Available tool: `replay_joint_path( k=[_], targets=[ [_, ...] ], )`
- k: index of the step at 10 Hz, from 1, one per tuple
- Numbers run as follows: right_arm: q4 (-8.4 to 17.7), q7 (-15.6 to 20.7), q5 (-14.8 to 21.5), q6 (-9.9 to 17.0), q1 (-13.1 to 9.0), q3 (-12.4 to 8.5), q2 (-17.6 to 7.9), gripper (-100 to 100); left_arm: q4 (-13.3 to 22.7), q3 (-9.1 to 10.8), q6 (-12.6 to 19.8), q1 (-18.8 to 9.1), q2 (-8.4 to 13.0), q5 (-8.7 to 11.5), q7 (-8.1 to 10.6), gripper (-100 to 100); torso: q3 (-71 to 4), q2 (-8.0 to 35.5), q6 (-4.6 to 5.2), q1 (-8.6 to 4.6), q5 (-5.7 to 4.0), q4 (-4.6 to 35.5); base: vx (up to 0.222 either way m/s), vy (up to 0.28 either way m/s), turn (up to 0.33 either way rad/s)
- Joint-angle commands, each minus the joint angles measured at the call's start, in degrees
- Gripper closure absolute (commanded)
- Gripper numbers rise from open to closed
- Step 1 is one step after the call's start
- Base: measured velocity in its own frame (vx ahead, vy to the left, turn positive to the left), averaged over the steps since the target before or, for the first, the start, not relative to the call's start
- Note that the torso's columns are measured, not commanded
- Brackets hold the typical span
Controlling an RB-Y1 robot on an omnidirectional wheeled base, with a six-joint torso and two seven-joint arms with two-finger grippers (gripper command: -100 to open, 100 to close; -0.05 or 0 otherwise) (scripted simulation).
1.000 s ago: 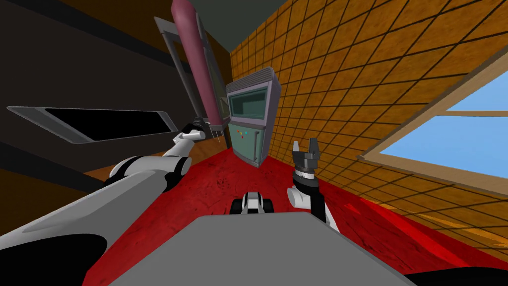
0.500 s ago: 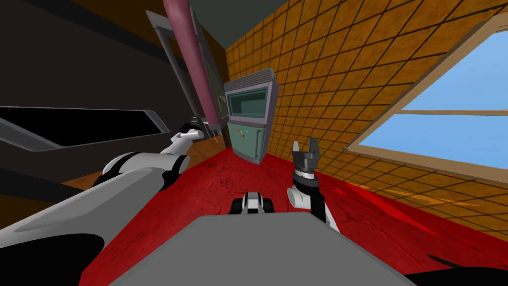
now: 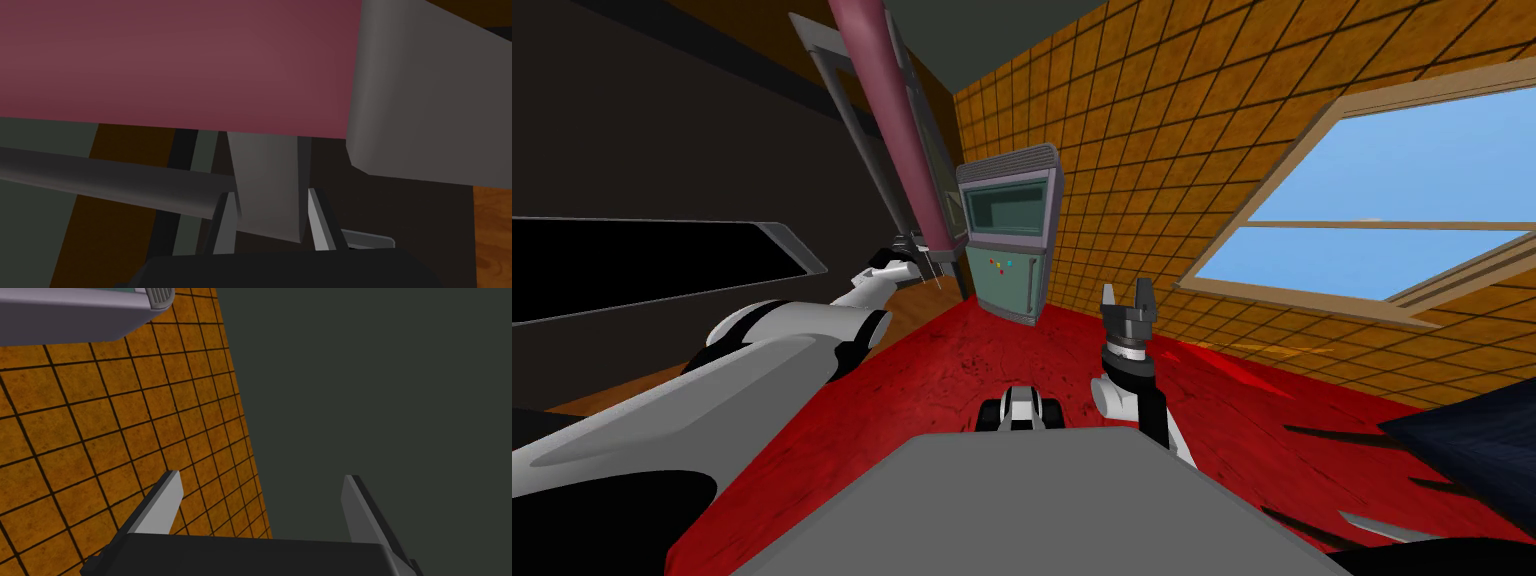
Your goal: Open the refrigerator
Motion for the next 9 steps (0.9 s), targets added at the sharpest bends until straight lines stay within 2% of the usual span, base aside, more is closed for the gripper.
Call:
replay_joint_path(
  k=[1,2,3,4,5,6,7,8,9],
  targets=[
    [0.0,0.0,0.0,0.0,0.0,0.0,0.0,0,0.3,-0.12,-0.4,-0.5,0.1,1.6,-1.35,100,0.1,0.1,-0.08,-0.02,0.05,0.0,-0.127,0.161,-0.069],
    [0.0,0.0,0.0,0.0,0.0,0.0,0.0,0,0.3,-0.12,-0.4,-0.5,0.1,1.6,-1.35,100,0.2,0.2,-0.40,-0.30,0.07,0.0,-0.035,0.047,0.019],
    [0.0,0.0,0.0,0.0,0.0,0.0,0.0,0,1.0,-0.93,-0.9,-0.9,0.3,1.5,-0.37,100,0.3,0.3,-0.50,-0.50,0.04,0.0,-0.009,0.008,0.029],
    [0.0,0.0,0.0,0.0,0.0,0.0,0.0,0,-0.2,-1.14,-0.4,-0.8,-0.4,1.2,-0.07,100,0.3,0.4,-0.45,-0.39,0.05,0.0,-0.067,0.165,-0.040],
    [0.0,0.0,0.0,0.0,0.0,0.0,0.0,0,-0.7,0.51,-0.4,-0.8,-0.4,1.2,-0.73,100,0.5,0.6,-0.35,0.29,0.15,0.2,-0.055,0.275,-0.055],
    [0.0,0.0,0.0,0.0,0.0,0.0,0.0,0,-1.0,1.15,-0.4,-0.8,-0.4,1.2,-1.49,100,0.3,0.5,-0.34,0.60,0.10,0.3,-0.020,0.208,-0.012],
    [0.0,0.0,0.0,0.0,0.0,0.0,0.0,0,-1.4,-1.54,0.1,-0.7,-1.2,0.9,0.47,100,0.2,0.3,-0.33,0.10,-0.05,0.3,-0.055,0.257,-0.045],
    [0.0,0.0,0.0,0.0,0.0,0.0,0.0,0,-3.7,3.52,0.1,0.1,-1.2,0.9,-2.41,100,0.3,0.4,-0.19,-0.12,-0.10,0.3,-0.048,0.305,-0.040],
    [0.0,0.0,0.0,0.0,0.0,0.0,0.0,0,-4.7,5.34,0.5,0.4,-1.2,0.9,-4.26,100,0.3,0.3,-0.13,-0.18,-0.20,0.3,-0.012,0.176,0.003]
  ],
)
